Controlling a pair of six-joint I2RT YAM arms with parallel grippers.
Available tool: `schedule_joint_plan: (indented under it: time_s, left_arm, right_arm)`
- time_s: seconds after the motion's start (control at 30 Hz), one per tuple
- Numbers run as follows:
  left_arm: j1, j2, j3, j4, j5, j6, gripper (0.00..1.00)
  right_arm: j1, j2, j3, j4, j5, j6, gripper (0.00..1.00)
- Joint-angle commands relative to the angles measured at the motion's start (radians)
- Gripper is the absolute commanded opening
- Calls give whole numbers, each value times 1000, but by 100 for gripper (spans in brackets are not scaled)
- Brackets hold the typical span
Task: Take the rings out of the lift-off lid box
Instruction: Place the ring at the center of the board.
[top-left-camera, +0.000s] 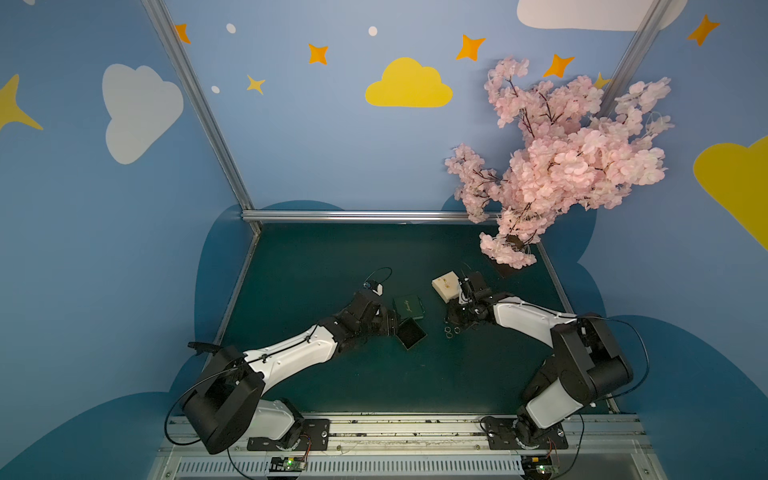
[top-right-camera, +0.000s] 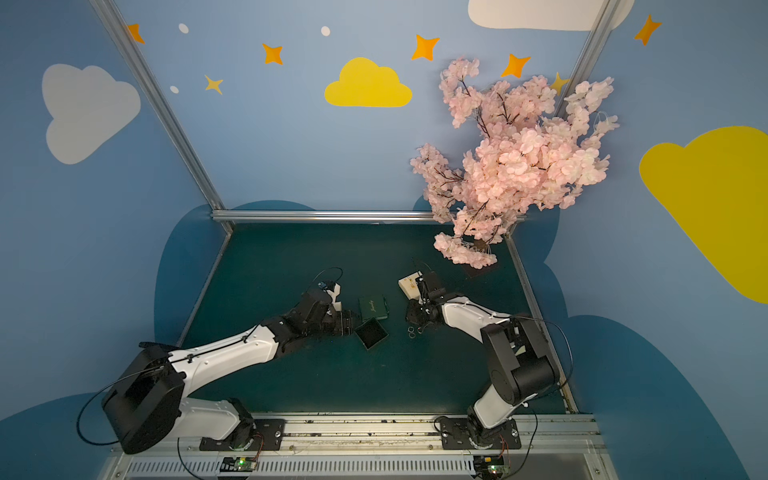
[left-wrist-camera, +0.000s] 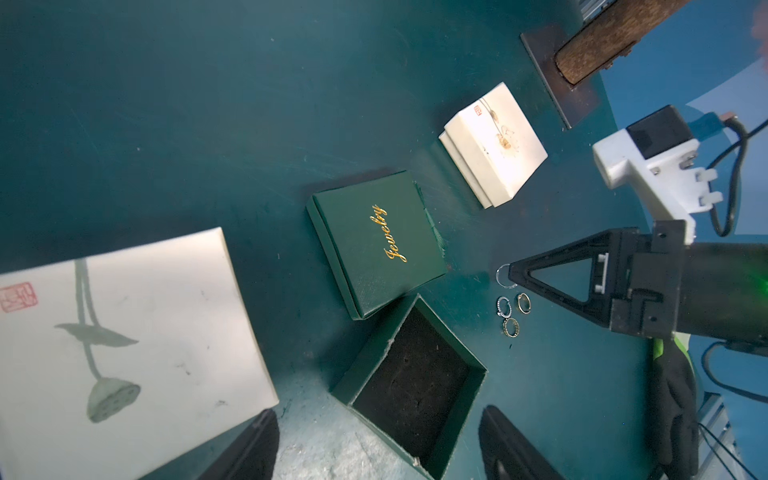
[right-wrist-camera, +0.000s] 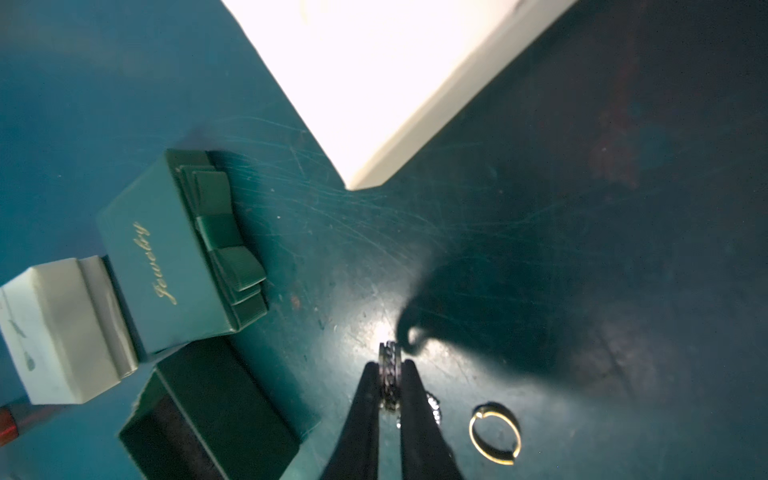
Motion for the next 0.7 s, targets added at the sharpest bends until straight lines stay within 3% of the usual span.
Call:
schedule_joint_plan:
  time_s: [0.0, 0.17, 0.3, 0.5, 0.67]
  left_arm:
    - [5, -43, 10, -19, -7, 51, 77]
    - [10, -60, -11, -3, -11, 65, 77]
    - [15, -63, -30, 7, -9, 72, 78]
    - [27, -82, -56, 3, -46, 96, 91]
    - [58, -106, -83, 17, -35, 75, 94]
  right_arm:
    - [0, 15, -3, -28, 24, -16, 32]
    - [19, -30, -13, -62, 107, -21, 65]
    - [49, -82, 16, -131, 185, -58, 80]
    - [134, -74, 122, -210, 176, -108, 86]
    - [196, 33, 230, -197, 117, -150, 89]
